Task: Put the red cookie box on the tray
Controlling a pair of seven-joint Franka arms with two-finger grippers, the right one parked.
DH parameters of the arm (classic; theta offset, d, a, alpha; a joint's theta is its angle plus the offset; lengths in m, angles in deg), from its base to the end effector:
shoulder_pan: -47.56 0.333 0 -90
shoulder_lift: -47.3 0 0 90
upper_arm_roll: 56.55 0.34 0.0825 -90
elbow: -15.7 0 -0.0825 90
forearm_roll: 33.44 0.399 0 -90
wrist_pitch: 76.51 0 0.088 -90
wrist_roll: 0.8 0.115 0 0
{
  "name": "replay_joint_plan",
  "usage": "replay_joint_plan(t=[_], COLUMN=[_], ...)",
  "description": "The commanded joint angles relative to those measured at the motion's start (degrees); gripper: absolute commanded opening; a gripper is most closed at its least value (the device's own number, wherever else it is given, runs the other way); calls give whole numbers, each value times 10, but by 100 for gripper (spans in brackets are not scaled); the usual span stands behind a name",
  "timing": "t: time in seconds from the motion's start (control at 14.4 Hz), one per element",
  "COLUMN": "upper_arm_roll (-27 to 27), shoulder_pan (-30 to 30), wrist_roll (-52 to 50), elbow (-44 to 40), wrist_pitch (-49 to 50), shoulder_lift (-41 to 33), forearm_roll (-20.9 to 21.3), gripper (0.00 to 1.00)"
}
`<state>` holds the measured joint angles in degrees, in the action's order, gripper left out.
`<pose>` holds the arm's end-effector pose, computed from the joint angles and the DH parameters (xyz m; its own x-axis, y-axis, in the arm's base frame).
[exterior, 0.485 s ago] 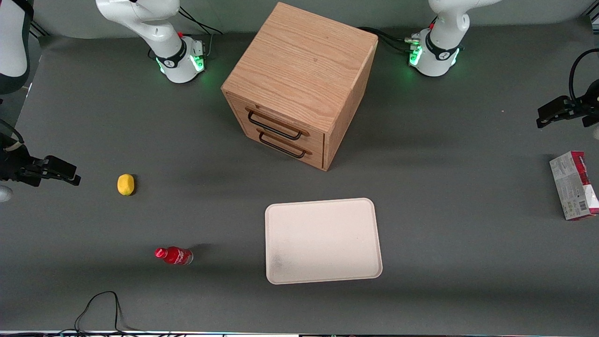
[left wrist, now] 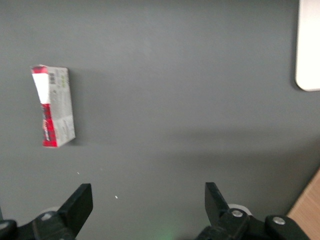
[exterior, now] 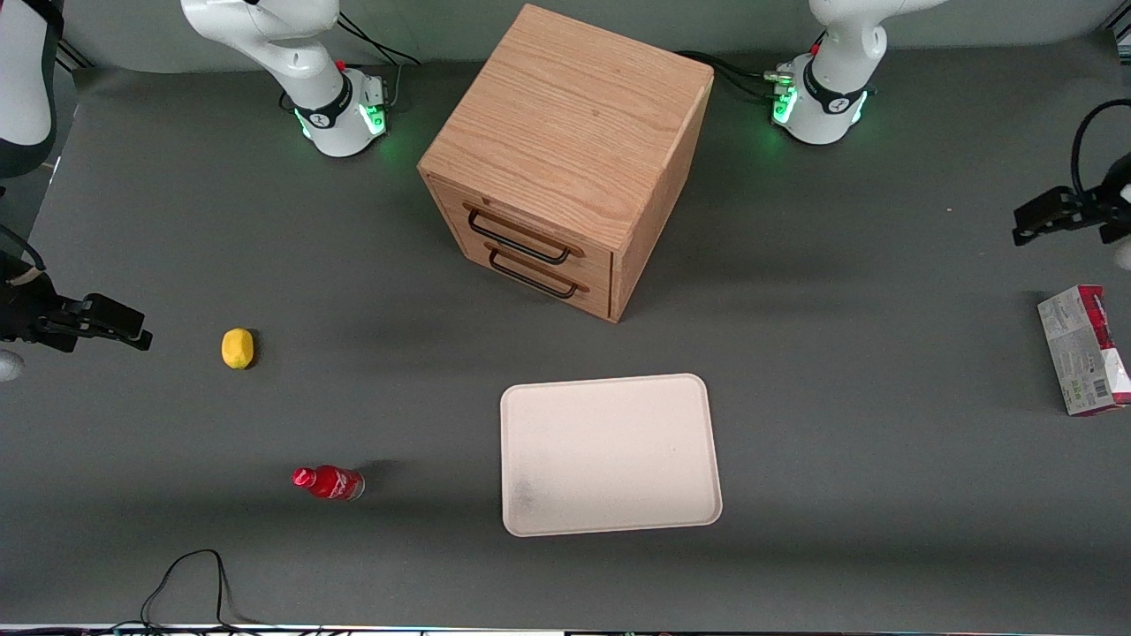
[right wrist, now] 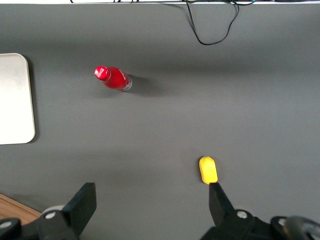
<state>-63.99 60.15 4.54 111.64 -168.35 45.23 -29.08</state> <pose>0.5549 0.0573 0.6133 0.9991 -0.0053 -0.0432 -0.0086 -0.9970 -0.0768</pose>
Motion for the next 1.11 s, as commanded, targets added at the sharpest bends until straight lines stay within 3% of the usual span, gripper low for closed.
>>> replay_joint_plan(t=[0.0,0.42,0.76,1.04], upper_arm_roll=[54,203,216,215], shoulder_pan=[1,3,40,59], wrist_roll=[62,238,269,276], elbow=[6,3,1,-22], wrist_pitch=[-48,-217,-308,-323], shoulder_lift=[20,152,283,366], forearm_roll=[9,0,-35,-50], gripper=[100,100,100,100])
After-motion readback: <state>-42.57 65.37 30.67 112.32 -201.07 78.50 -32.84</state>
